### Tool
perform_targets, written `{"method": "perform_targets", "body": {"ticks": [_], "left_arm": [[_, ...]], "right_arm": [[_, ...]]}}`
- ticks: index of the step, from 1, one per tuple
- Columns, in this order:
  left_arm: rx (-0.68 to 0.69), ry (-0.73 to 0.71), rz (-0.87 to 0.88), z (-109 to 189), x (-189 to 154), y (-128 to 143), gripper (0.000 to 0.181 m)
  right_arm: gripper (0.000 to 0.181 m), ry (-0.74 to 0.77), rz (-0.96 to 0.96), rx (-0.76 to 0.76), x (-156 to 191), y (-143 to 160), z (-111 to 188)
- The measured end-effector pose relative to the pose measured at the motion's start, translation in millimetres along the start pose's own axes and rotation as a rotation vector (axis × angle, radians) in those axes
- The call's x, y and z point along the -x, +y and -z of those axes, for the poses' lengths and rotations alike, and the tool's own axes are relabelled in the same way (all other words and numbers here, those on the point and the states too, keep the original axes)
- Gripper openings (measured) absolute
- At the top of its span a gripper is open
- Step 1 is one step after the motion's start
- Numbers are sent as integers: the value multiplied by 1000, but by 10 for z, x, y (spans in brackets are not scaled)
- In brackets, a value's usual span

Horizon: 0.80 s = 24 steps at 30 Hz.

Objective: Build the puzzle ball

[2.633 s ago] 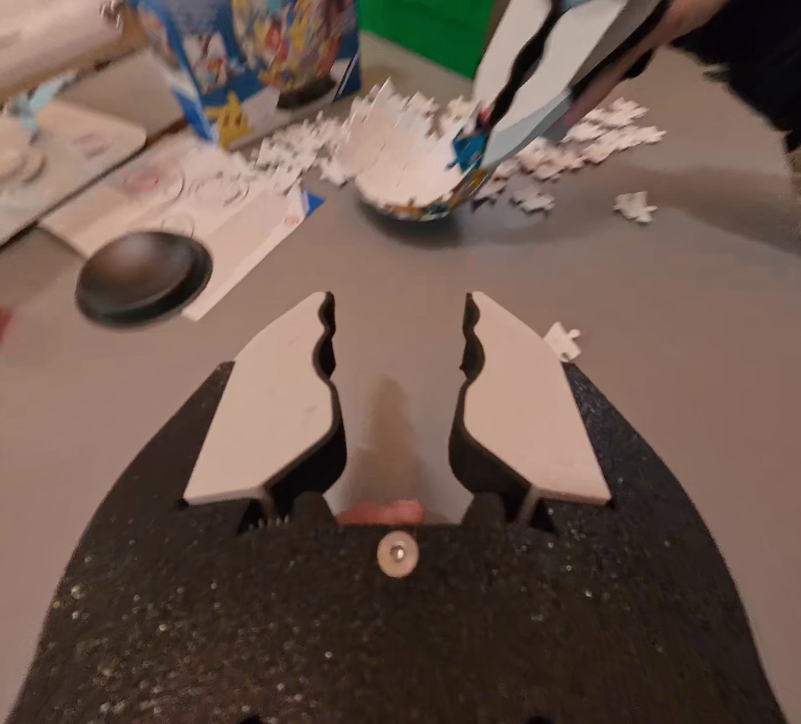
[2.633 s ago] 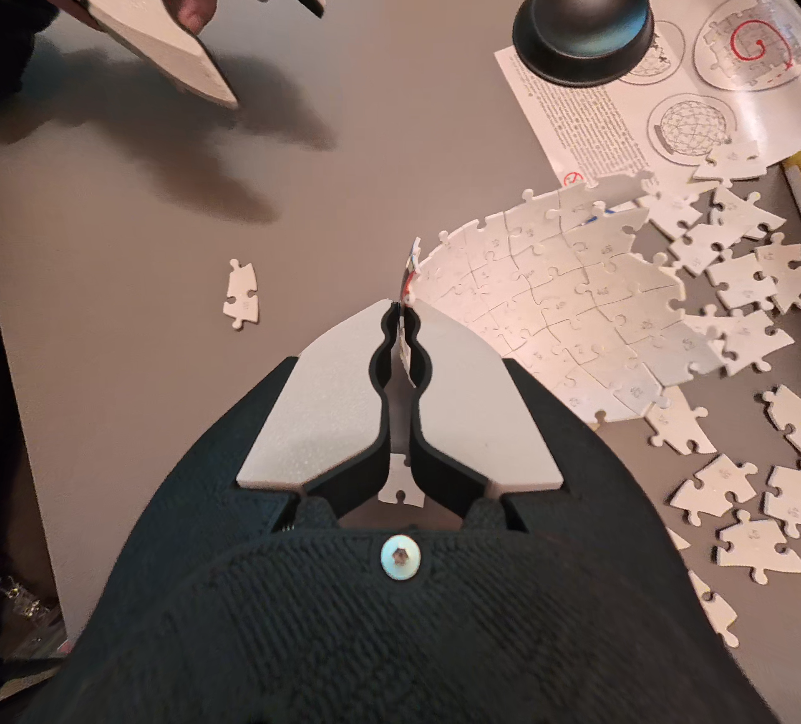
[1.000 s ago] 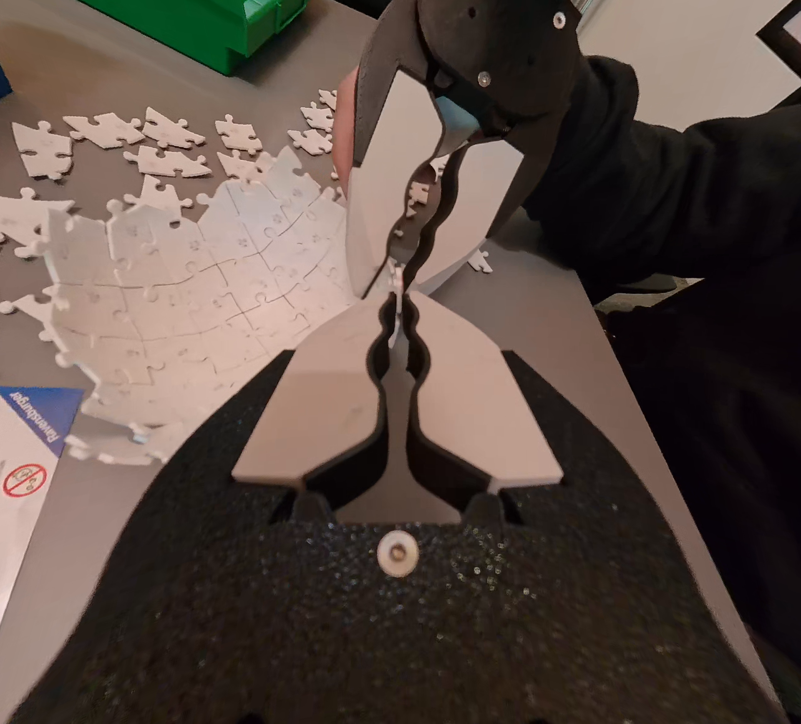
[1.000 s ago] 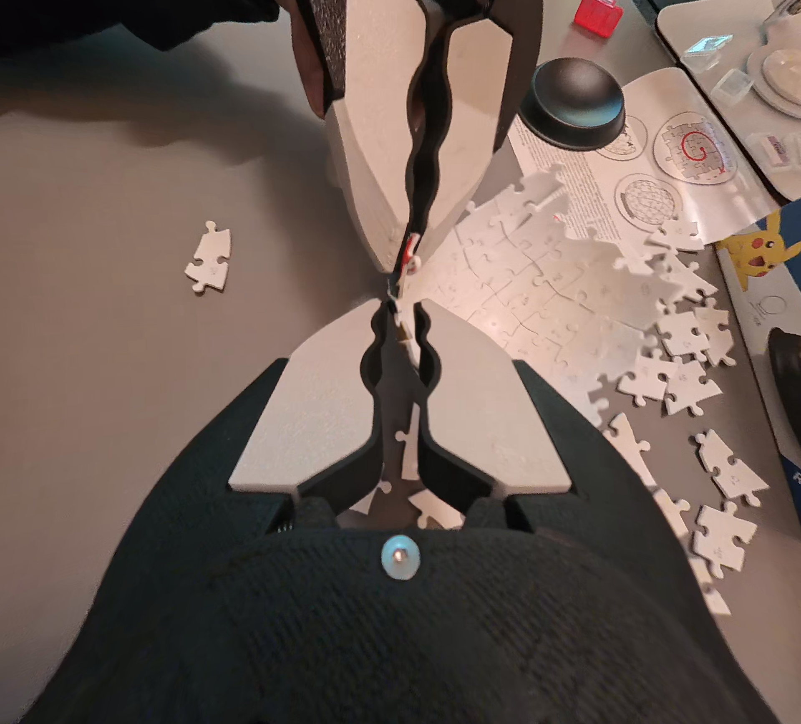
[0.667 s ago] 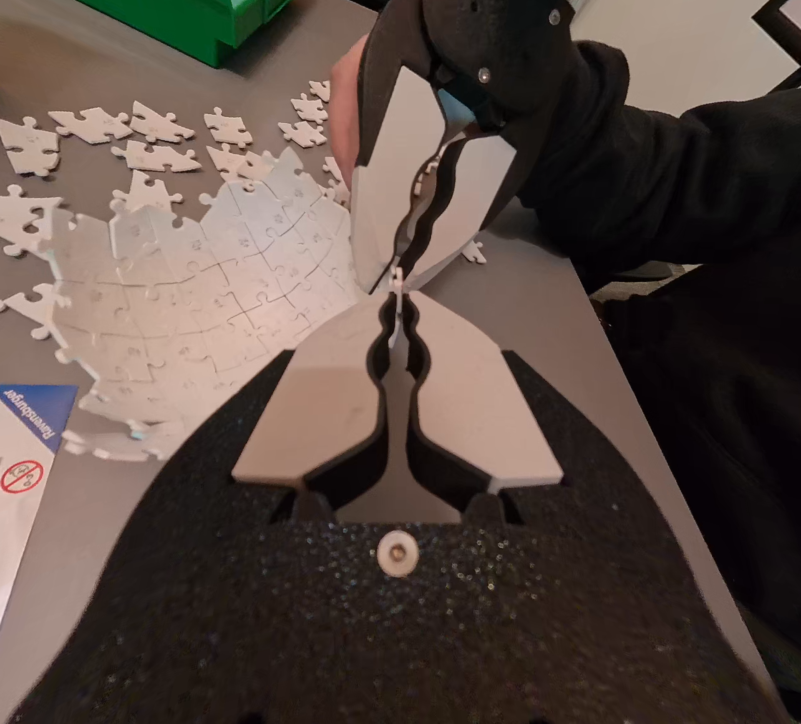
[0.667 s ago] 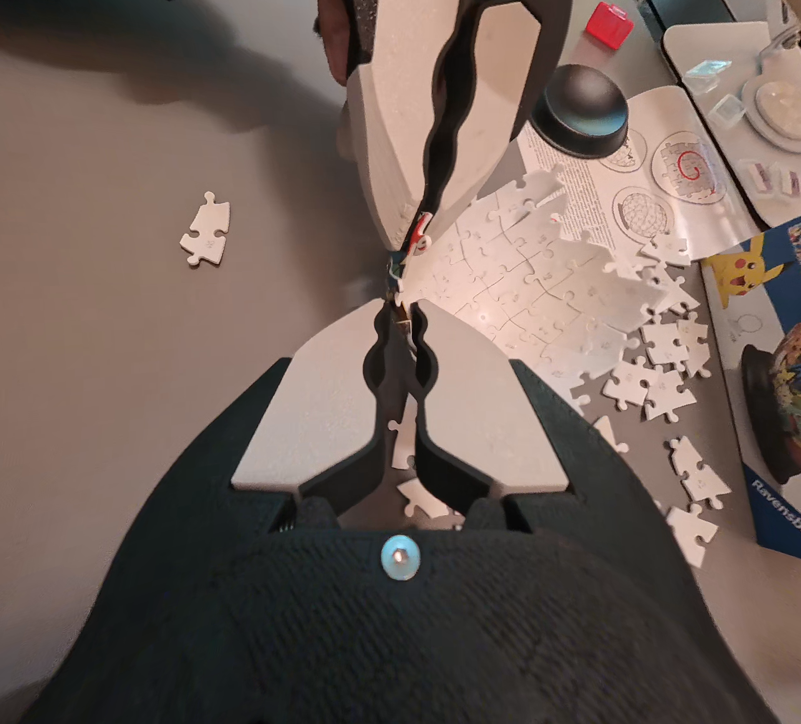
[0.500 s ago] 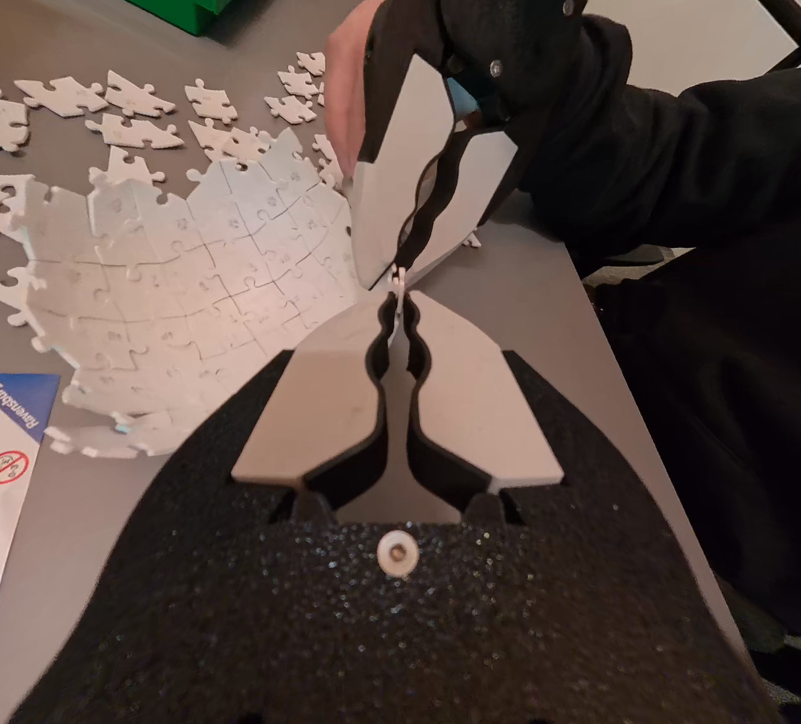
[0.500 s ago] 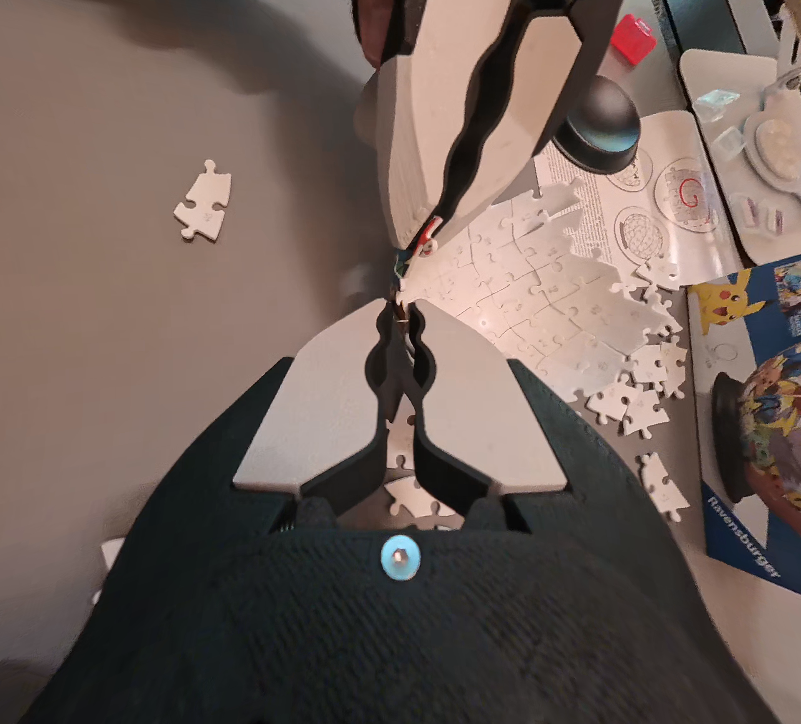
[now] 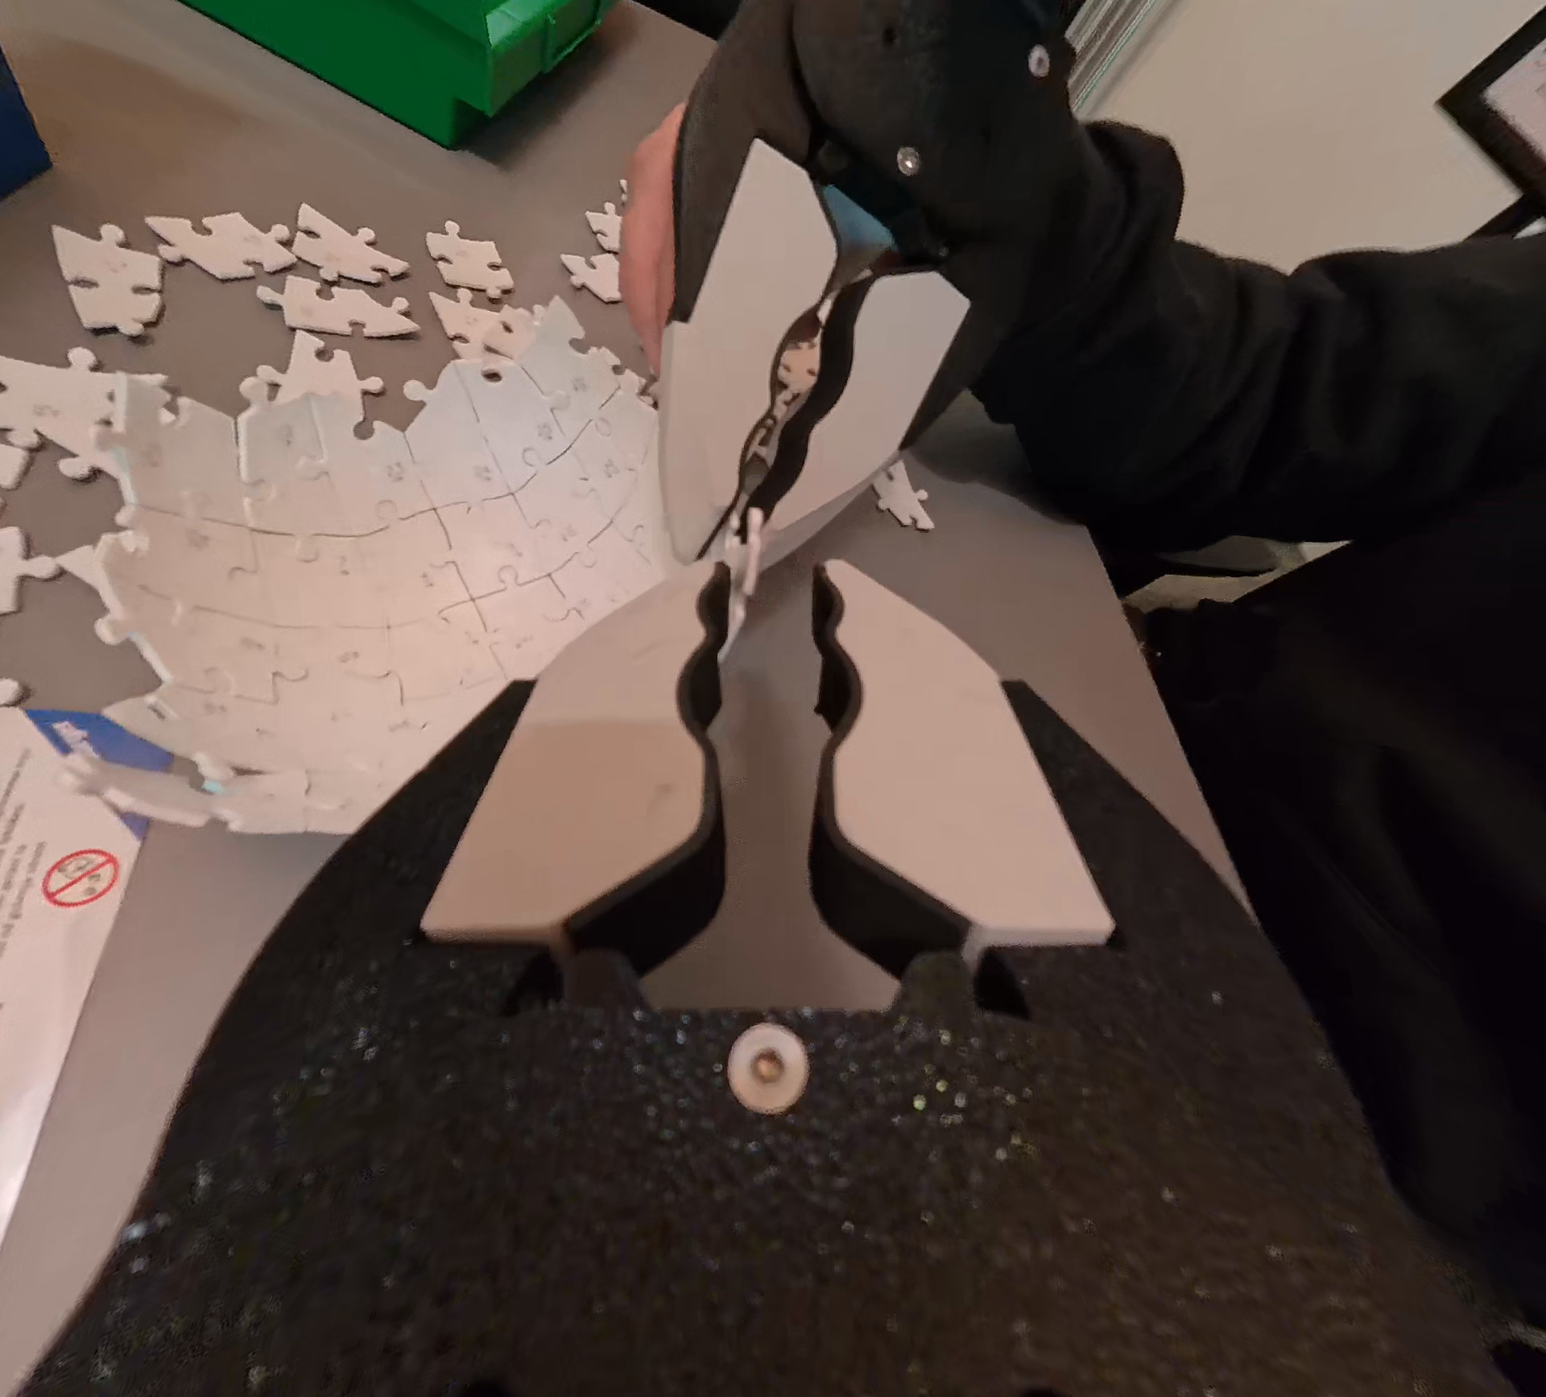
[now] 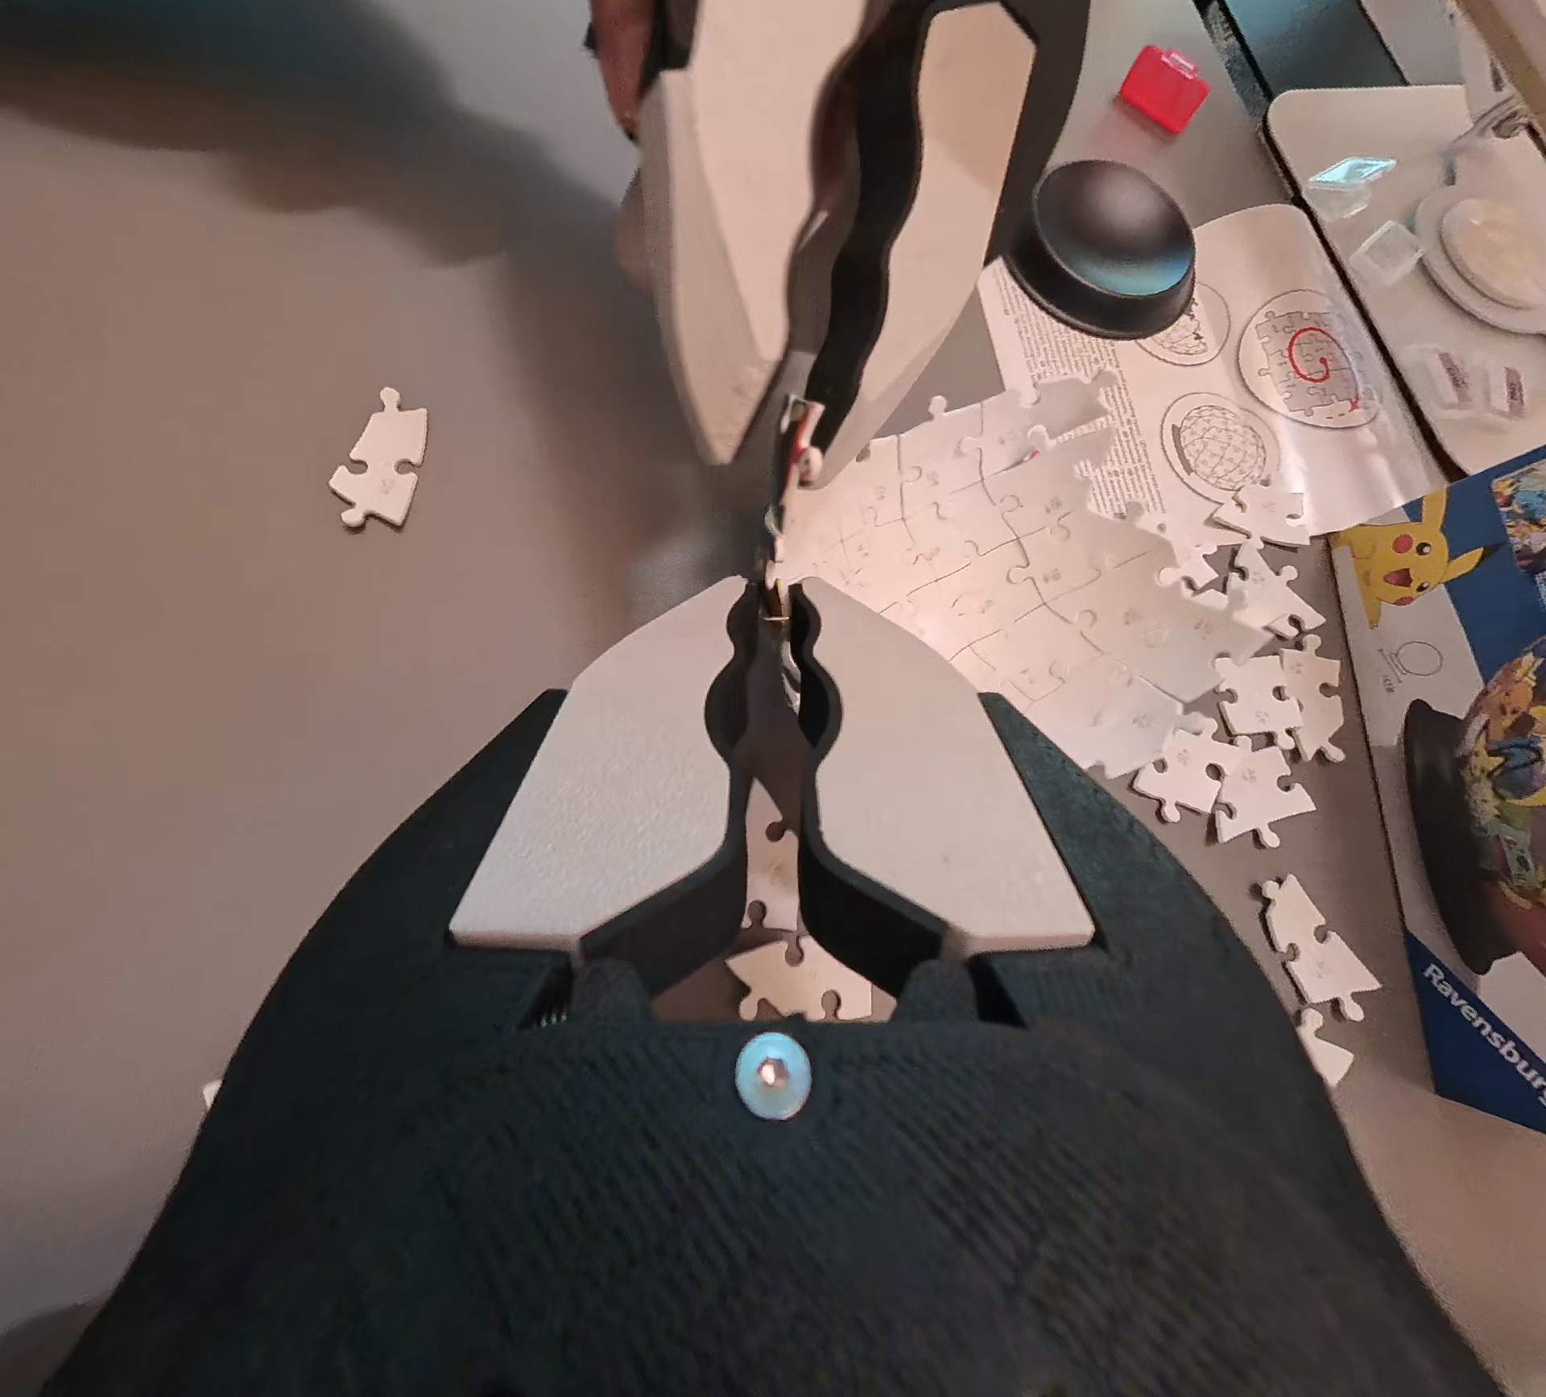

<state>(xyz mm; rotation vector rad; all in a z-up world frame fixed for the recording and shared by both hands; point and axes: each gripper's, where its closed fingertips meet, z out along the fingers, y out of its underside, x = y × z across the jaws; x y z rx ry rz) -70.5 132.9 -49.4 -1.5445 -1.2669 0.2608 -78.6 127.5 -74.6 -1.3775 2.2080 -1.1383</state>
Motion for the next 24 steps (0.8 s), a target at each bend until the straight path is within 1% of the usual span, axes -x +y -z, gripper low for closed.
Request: {"method": "perform_targets", "body": {"ticks": [2, 3, 4, 13, 18, 21, 23, 24], "left_arm": [[27, -49, -63, 9, 20, 4, 14], [42, -90, -101, 15, 55, 7, 5], [56, -126, -136, 22, 84, 6, 2], [146, -255, -389, 17, 95, 8, 1], [211, -321, -564, 39, 99, 8, 1], [199, -398, -542, 117, 177, -50, 1], [154, -414, -536, 158, 154, -94, 2], [124, -424, -566, 177, 111, -112, 2]], "right_arm": [[7, 0, -19, -11, -24, -10, 6], [7, -1, -22, -11, -28, -6, 4], [7, -2, -21, -10, -29, -4, 1], [7, -1, 0, -11, -31, -6, 3], [7, -6, 20, 10, -15, 15, -7], [7, 7, 38, 15, -16, 20, -13], [7, 27, 51, 17, -14, 16, -17], [7, 41, 64, 16, -10, 9, -22]]}}
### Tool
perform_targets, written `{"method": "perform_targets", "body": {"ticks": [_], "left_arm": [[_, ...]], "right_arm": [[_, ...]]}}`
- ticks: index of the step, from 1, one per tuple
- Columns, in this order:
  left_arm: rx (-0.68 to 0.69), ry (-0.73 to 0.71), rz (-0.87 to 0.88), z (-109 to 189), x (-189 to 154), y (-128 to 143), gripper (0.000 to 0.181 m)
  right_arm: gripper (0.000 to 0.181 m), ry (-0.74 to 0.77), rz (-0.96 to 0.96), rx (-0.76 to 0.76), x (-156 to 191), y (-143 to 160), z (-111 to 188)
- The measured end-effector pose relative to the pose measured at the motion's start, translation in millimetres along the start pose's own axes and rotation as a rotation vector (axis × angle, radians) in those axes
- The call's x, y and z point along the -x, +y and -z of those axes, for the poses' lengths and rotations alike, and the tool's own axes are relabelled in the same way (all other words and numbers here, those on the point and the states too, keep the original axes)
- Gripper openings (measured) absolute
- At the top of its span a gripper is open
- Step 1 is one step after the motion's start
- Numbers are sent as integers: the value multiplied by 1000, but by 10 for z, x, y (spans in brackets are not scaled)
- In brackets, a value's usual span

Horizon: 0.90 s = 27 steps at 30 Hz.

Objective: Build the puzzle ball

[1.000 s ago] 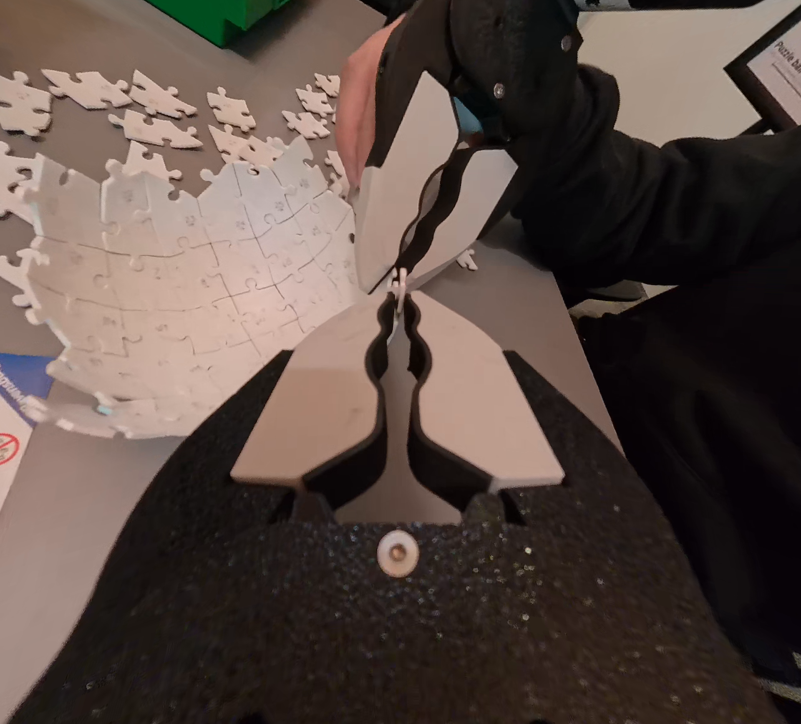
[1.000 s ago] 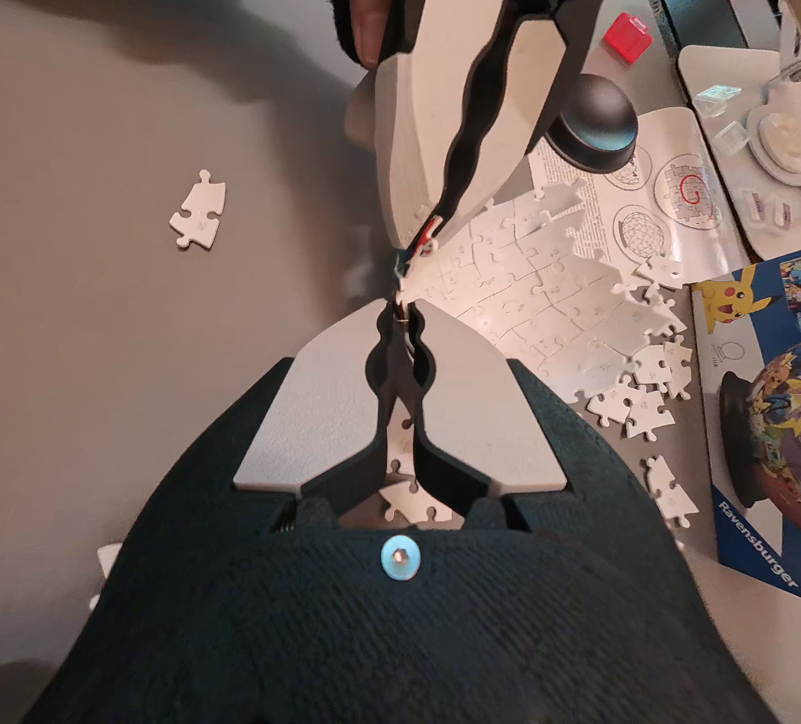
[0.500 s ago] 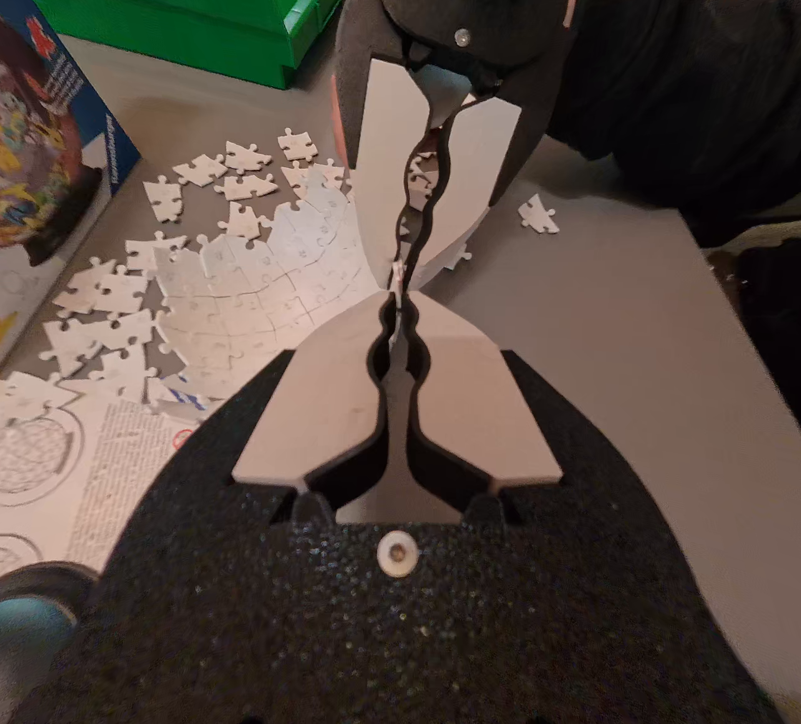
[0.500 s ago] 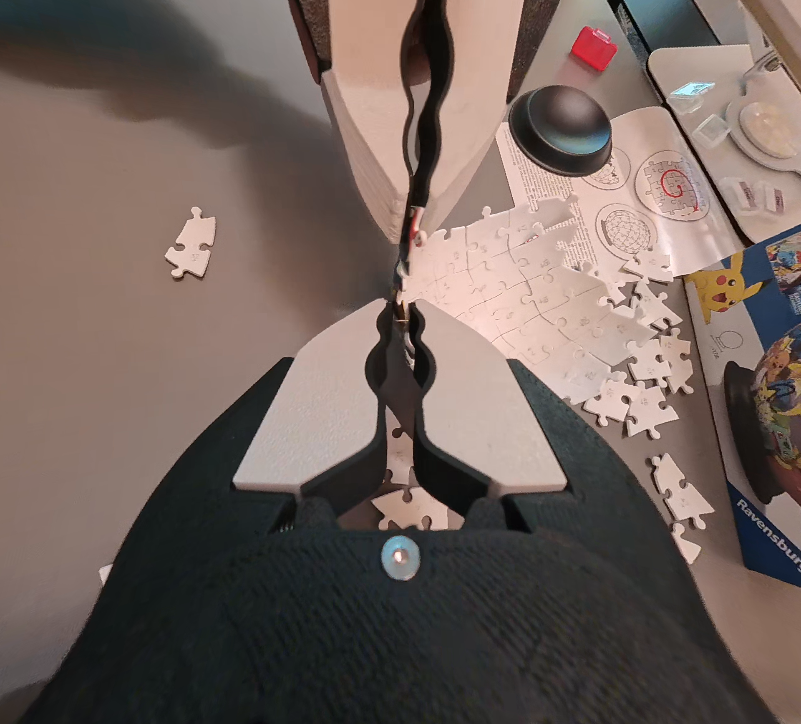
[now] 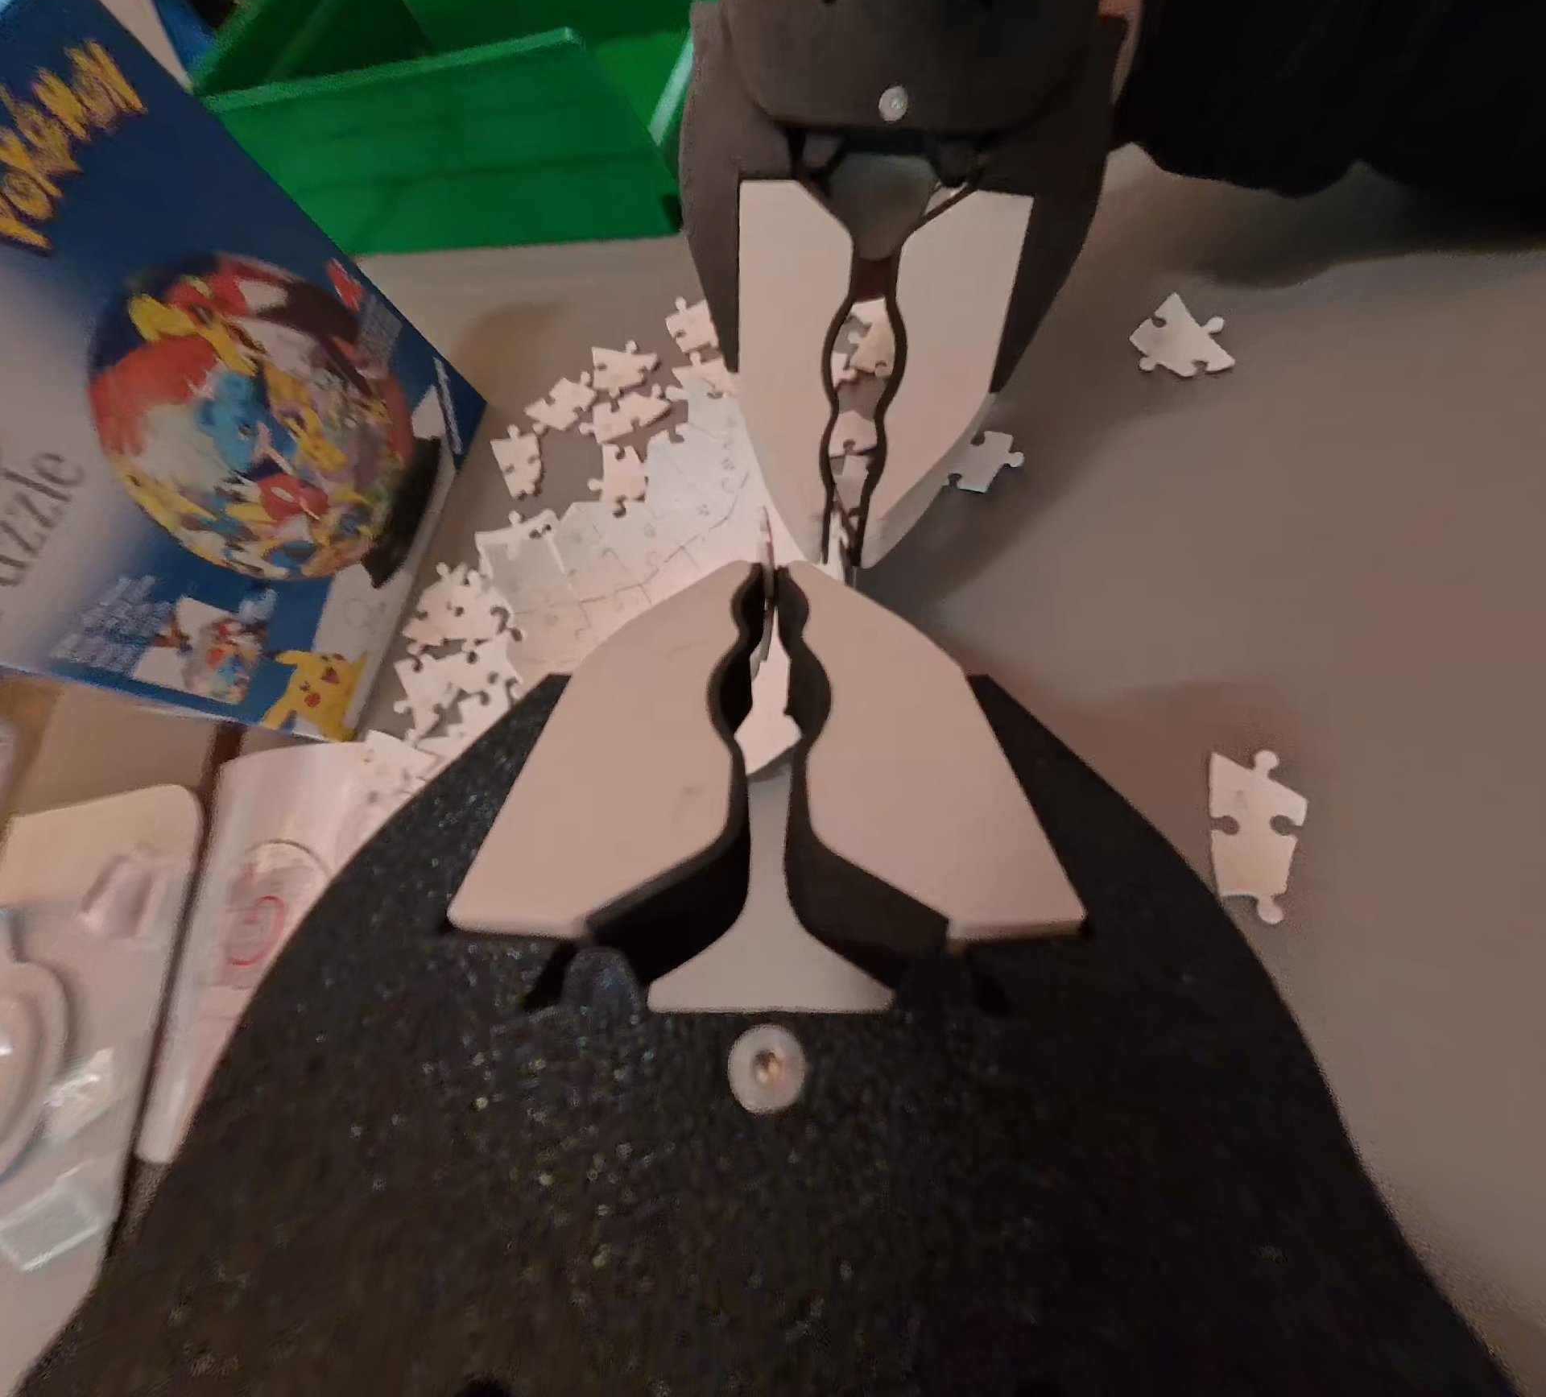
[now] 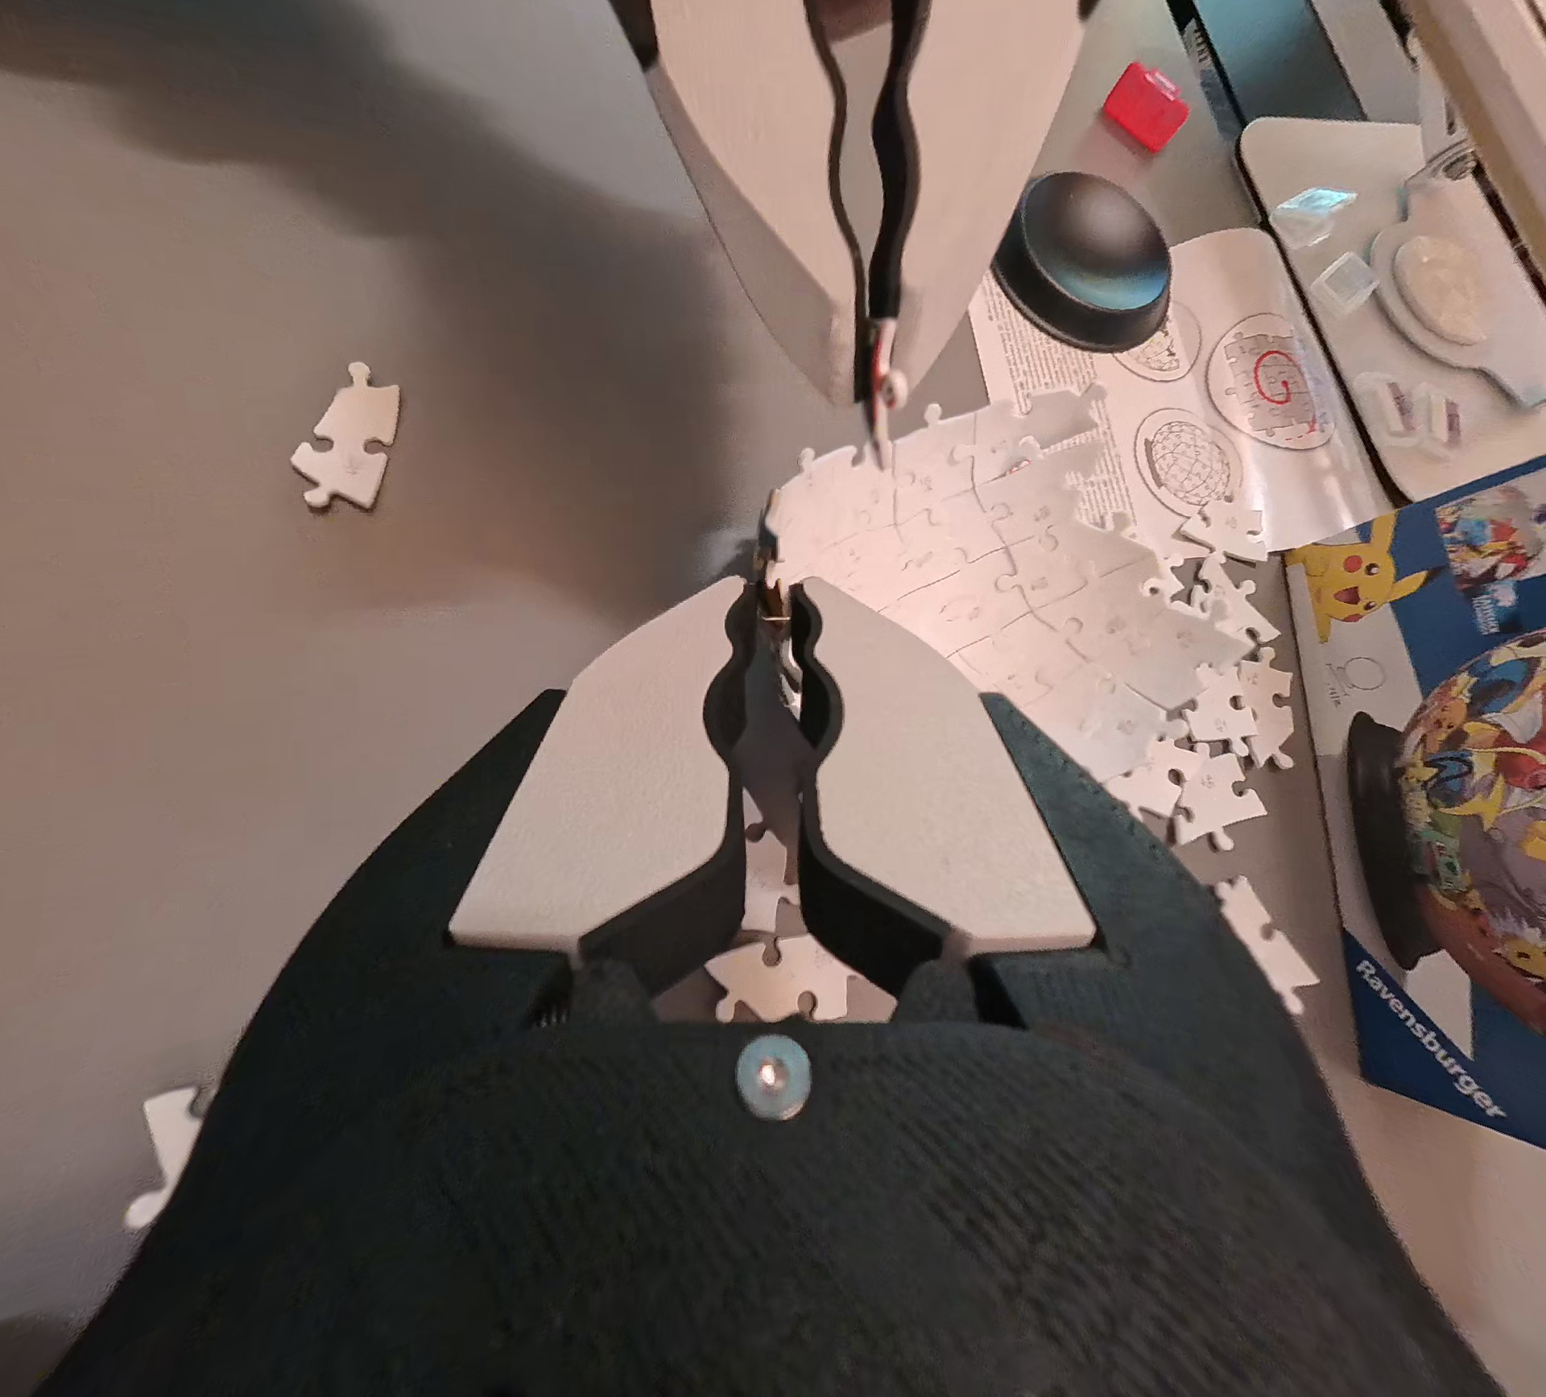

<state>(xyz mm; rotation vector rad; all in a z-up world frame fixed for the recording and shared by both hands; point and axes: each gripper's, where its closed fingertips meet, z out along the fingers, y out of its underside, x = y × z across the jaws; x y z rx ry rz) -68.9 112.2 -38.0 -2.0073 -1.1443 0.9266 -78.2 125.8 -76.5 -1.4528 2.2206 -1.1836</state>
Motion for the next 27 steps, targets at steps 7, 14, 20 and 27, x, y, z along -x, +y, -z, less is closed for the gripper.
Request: {"method": "perform_targets", "body": {"ticks": [7, 14, 20, 27], "left_arm": [[97, -139, -261, 127, -509, 325, 2], [283, -202, -203, 42, -794, 908, 13], [228, -136, -26, 91, -904, 871, 25], [185, -165, 250, 276, -579, 964, 12]], "right_arm": [[7, 92, 69, 27, 133, 25, -70], [12, 103, 39, 19, 377, 63, -224], [17, 106, 2, 0, 450, 79, -272], [17, 164, 8, -35, 371, 42, -220]]}}
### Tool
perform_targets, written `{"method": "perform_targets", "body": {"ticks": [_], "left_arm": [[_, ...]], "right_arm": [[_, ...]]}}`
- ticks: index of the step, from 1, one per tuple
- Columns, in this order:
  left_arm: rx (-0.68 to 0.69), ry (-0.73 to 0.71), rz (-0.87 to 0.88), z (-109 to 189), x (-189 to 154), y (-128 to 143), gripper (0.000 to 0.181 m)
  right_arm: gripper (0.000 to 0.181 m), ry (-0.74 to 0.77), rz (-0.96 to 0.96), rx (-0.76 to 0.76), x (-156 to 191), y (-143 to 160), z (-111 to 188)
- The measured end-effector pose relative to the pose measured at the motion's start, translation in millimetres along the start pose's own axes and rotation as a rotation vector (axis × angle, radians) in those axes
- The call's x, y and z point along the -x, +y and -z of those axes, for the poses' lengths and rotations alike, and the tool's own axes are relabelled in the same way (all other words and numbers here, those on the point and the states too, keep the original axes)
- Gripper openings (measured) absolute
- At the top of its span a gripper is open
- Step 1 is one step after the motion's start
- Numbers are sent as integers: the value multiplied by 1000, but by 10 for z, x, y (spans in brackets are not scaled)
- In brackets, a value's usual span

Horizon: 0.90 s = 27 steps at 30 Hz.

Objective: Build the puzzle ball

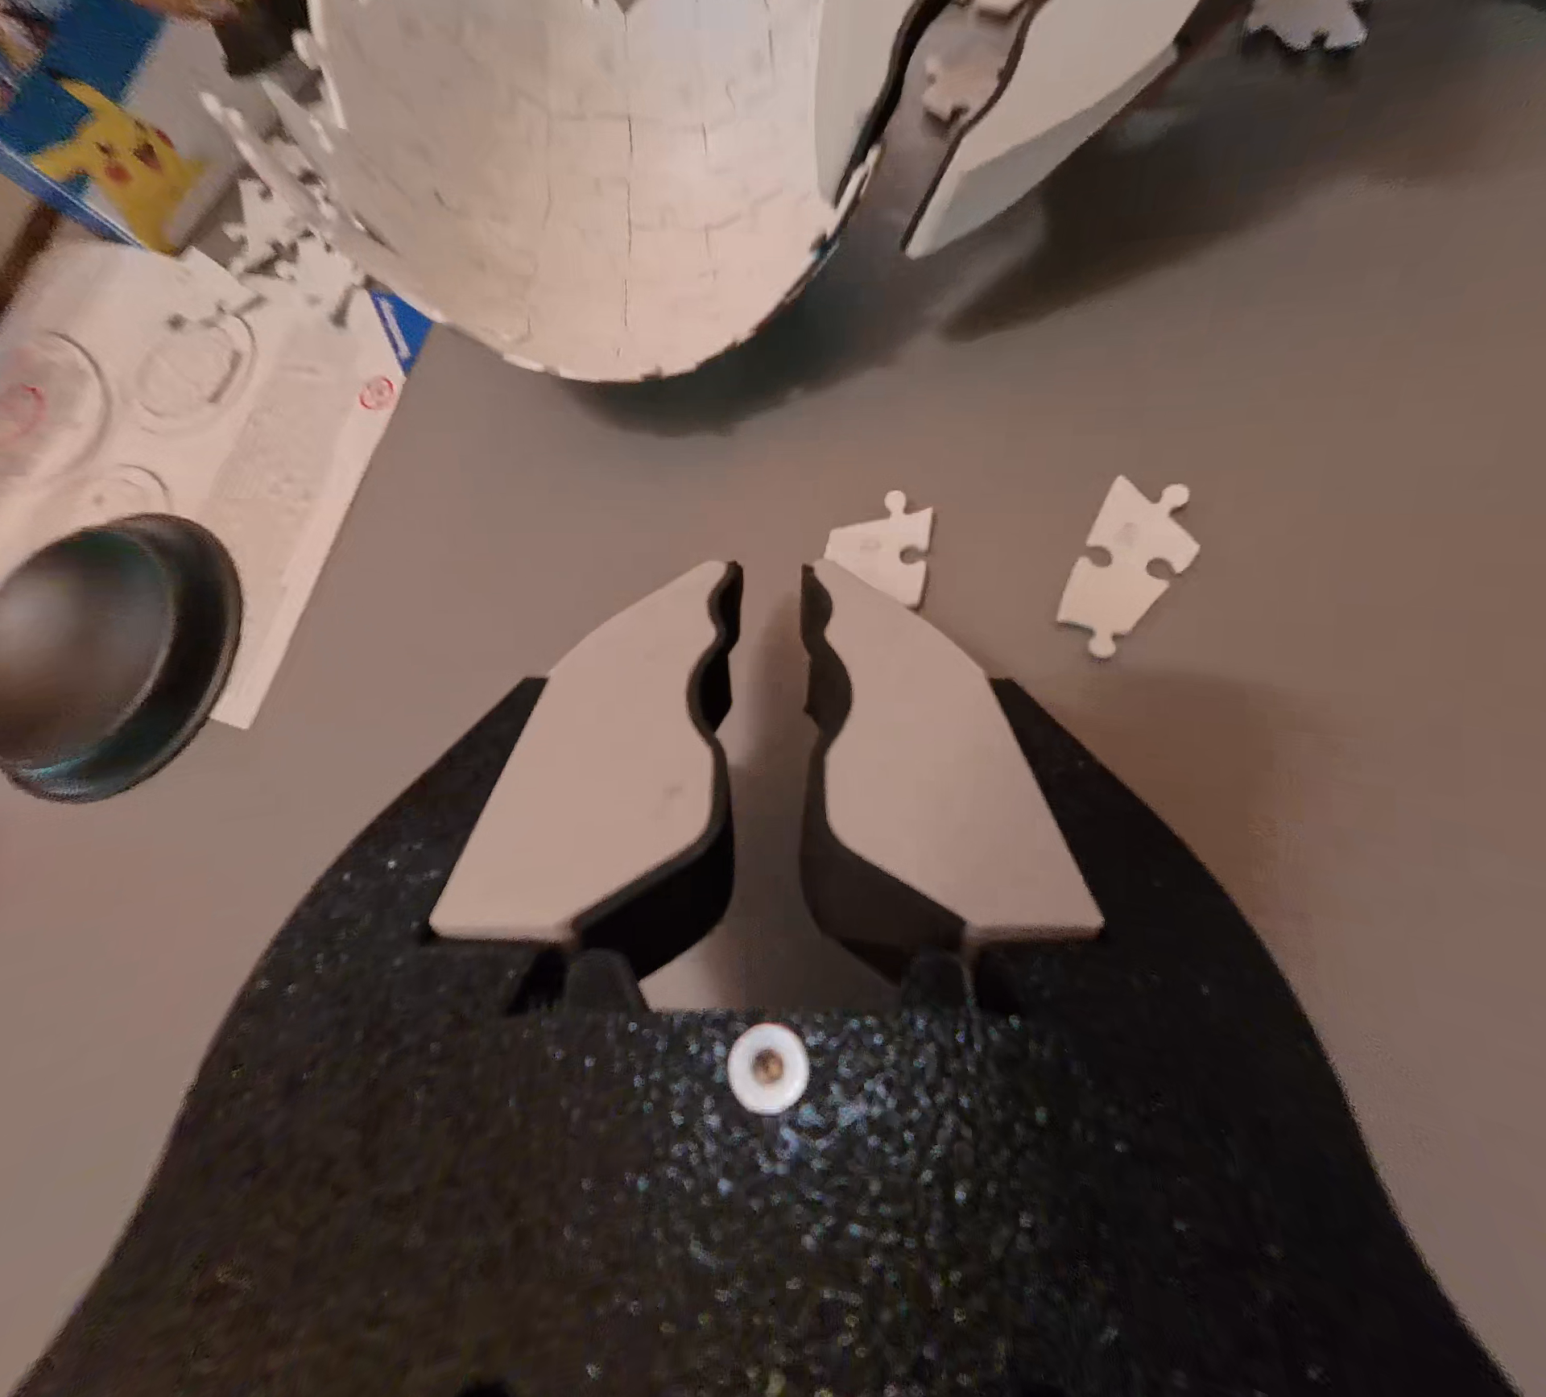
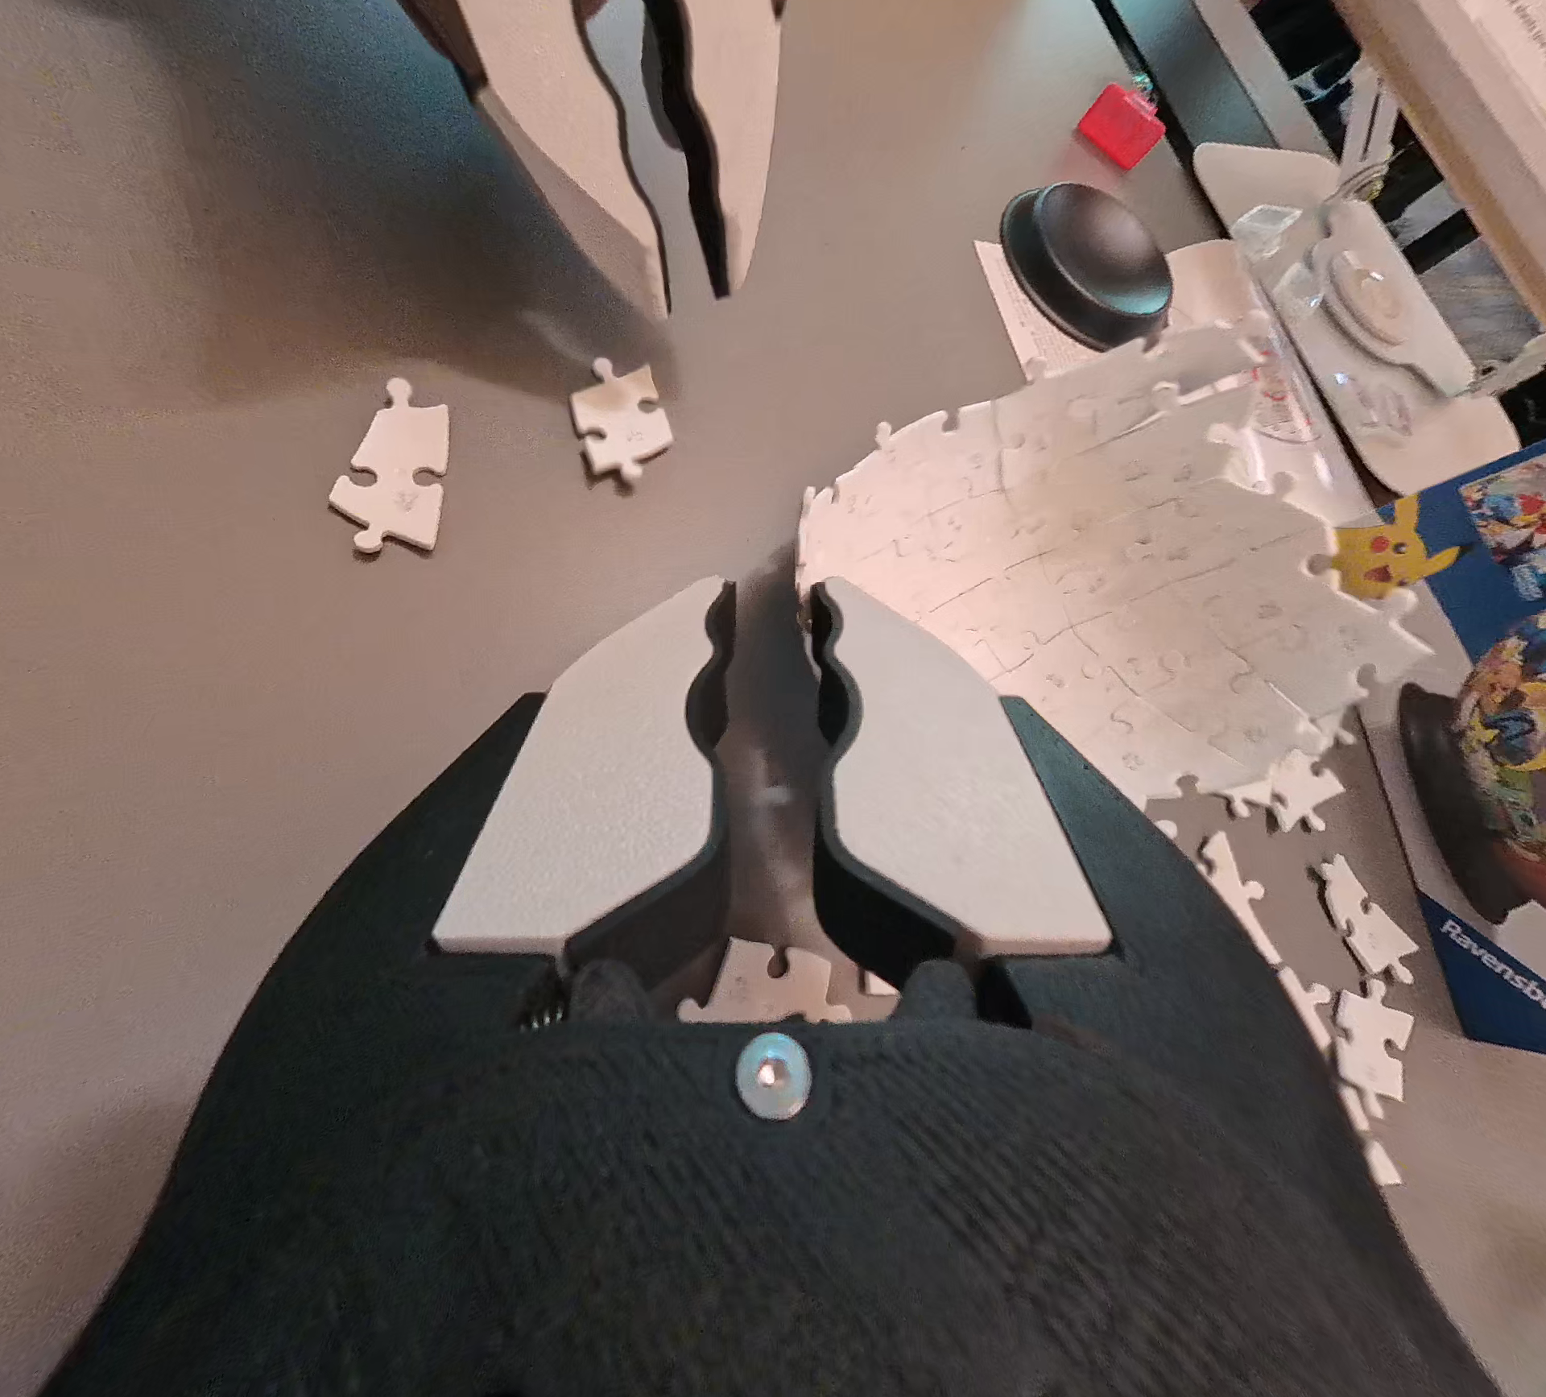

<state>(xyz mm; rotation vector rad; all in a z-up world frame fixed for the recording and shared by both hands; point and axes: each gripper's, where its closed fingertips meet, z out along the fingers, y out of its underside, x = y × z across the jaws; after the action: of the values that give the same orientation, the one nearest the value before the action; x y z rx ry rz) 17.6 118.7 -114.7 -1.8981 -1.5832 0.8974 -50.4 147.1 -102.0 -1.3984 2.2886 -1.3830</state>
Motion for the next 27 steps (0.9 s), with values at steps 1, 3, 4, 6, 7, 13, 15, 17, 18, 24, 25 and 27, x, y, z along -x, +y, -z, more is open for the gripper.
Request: {"method": "perform_targets", "body": {"ticks": [1, 3, 4, 6, 7, 13, 15, 17, 18, 24, 25, 27], "left_arm": [[21, 9, 1, -28, 2, 42, 10], [48, 26, -22, -80, -32, 101, 3], [61, 29, -32, -104, -52, 124, 0], [92, 47, -53, -142, -119, 171, 0], [96, 47, -61, -151, -142, 170, 0], [142, 31, -55, -147, -234, 158, 0], [141, 23, -43, -152, -239, 152, 0], [131, 16, -30, -158, -225, 151, 0], [129, 14, -20, -158, -215, 154, 0], [121, 23, 23, -142, -182, 175, 0], [122, 24, 27, -135, -178, 183, 0], [126, 27, 23, -115, -174, 200, 0]], "right_arm": [[16, 8, 0, -7, -5, -9, 2], [13, 15, 8, -17, 15, -19, 1], [11, 23, 15, -19, 23, -20, -2], [11, 29, 30, -18, 50, -18, -14], [10, 28, 36, -12, 67, -11, -21], [9, 67, 100, 19, 104, 13, -54], [8, 79, 117, 27, 114, 20, -63], [6, 104, 155, 36, 114, 26, -71], [5, 115, 179, 44, 117, 33, -77], [3, 173, 299, 107, 163, 60, -124], [3, 181, 327, 124, 175, 74, -132], [3, 195, 370, 162, 207, 104, -151]]}}
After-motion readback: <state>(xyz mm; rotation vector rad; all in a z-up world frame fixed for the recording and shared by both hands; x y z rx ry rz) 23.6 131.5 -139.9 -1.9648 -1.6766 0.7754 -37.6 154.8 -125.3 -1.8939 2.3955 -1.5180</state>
